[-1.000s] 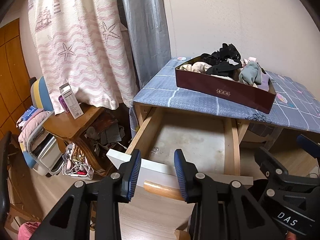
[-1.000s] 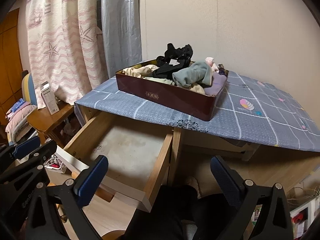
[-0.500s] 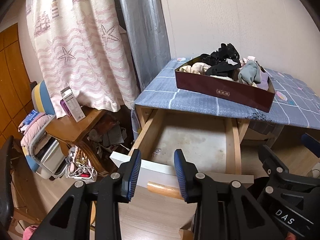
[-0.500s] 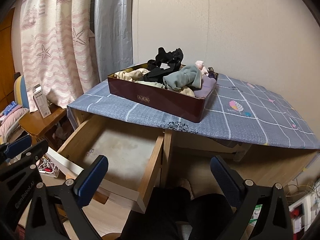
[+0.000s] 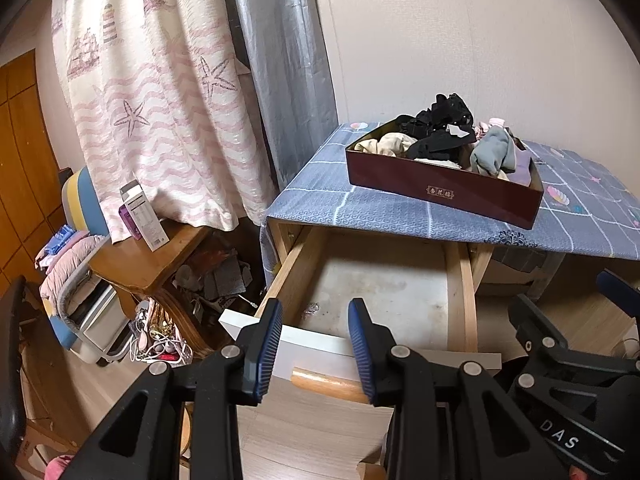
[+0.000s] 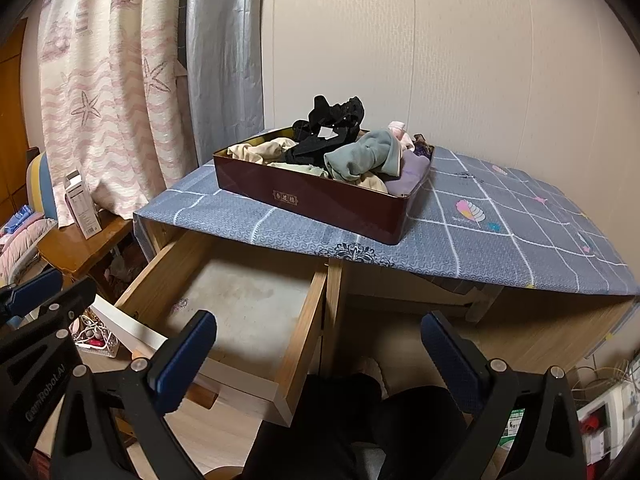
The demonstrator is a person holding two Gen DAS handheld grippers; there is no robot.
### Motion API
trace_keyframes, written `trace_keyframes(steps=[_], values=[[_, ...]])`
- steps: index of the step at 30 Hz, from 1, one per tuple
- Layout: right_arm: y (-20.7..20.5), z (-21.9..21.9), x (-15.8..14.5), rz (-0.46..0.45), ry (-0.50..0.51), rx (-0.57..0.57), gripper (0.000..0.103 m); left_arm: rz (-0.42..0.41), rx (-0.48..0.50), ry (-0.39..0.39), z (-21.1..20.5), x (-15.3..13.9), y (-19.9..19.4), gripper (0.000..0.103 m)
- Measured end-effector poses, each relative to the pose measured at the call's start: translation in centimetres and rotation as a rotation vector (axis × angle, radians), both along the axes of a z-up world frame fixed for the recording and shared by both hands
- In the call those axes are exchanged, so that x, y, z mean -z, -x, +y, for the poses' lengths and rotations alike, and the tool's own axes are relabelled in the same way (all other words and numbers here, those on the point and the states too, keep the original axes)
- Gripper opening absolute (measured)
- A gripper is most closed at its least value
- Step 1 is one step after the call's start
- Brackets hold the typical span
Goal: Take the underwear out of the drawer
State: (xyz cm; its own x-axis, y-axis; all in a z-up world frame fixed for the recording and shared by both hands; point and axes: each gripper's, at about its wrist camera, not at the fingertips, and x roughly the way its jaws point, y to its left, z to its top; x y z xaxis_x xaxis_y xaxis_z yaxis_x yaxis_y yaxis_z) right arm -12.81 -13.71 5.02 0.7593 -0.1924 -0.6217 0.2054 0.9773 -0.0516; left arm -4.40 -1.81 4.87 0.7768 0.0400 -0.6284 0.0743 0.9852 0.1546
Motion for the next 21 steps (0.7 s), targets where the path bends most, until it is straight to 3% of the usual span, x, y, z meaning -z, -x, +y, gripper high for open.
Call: trace_keyframes(steps=[21], values=[[0.01,-0.04,0.04,0.003,-0.006,0.0,0.103,0.006,0.005,-0.004,-0.09,0.08,0.07,0.034]])
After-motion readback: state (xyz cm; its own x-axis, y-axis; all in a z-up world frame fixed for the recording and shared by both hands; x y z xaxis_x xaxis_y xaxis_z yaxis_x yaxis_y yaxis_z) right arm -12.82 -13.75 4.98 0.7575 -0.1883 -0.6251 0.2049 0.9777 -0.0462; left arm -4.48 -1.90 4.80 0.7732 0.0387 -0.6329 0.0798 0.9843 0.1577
